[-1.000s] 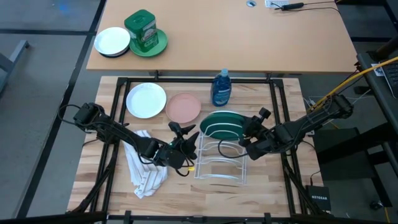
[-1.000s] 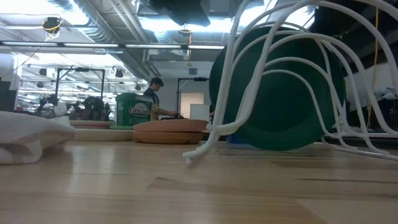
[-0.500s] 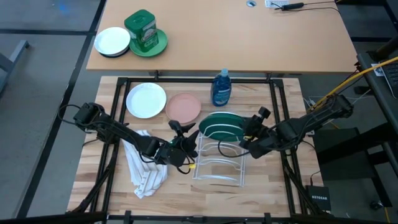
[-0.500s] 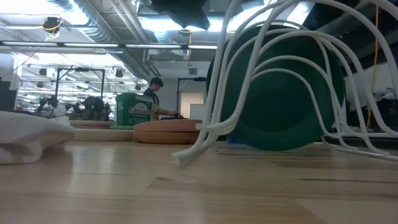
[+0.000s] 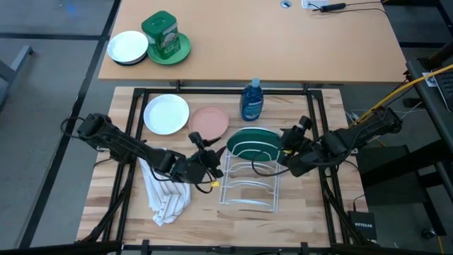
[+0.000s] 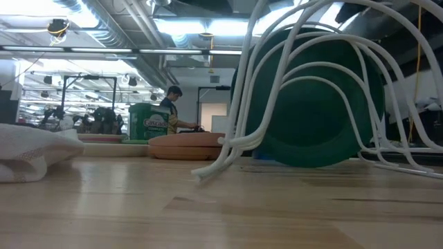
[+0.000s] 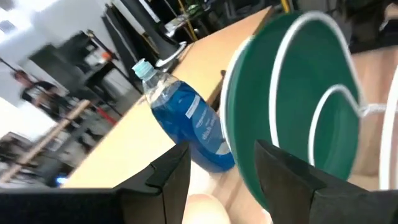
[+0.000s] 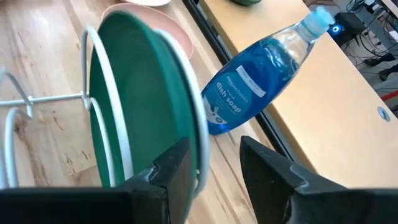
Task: Sort dishes
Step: Put the white plate in the dish rack
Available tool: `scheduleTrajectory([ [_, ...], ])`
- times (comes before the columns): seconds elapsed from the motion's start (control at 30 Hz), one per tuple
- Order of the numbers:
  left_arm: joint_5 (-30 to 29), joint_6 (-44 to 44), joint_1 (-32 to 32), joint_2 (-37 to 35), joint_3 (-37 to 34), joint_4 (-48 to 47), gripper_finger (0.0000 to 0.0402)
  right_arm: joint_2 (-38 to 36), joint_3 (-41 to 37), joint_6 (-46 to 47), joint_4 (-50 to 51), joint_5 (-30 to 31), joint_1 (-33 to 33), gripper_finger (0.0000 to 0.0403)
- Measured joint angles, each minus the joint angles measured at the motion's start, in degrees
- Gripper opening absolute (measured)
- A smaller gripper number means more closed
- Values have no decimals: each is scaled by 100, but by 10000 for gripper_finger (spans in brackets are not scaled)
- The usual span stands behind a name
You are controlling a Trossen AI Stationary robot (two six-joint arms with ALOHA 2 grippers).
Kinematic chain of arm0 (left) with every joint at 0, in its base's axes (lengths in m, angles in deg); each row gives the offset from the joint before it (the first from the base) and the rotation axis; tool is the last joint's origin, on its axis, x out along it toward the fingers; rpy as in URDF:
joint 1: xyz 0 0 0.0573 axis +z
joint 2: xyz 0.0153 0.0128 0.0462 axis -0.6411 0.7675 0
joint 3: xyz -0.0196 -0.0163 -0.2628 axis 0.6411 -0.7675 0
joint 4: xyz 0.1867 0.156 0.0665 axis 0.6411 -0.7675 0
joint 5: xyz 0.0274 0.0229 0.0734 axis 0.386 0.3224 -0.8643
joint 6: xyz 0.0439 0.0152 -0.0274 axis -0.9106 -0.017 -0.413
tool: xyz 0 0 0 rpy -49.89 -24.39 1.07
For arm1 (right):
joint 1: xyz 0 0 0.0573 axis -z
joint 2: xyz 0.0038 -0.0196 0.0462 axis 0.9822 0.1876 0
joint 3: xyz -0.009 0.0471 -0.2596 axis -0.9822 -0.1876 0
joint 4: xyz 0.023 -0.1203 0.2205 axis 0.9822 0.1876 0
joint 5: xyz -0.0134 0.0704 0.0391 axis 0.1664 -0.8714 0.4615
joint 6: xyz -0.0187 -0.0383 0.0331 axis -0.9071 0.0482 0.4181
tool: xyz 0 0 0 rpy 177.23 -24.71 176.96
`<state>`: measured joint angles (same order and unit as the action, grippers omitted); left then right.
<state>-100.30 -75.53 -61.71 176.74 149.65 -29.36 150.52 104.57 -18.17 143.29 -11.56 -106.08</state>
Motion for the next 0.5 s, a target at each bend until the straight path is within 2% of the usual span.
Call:
scheduleTrajectory([
  [0.13, 667, 1218, 194, -500, 0, -1106, 166, -2, 361, 2, 303, -39, -7, 143],
  [0.3, 1990, 2989, 706, -1055, 2, -3296, 166, -2, 766, 0, 575, 8, -8, 143],
  [0.5, 2693, 3904, 1322, -1189, 0, -5464, 166, -4, 1087, -7, 699, 504, -7, 143],
])
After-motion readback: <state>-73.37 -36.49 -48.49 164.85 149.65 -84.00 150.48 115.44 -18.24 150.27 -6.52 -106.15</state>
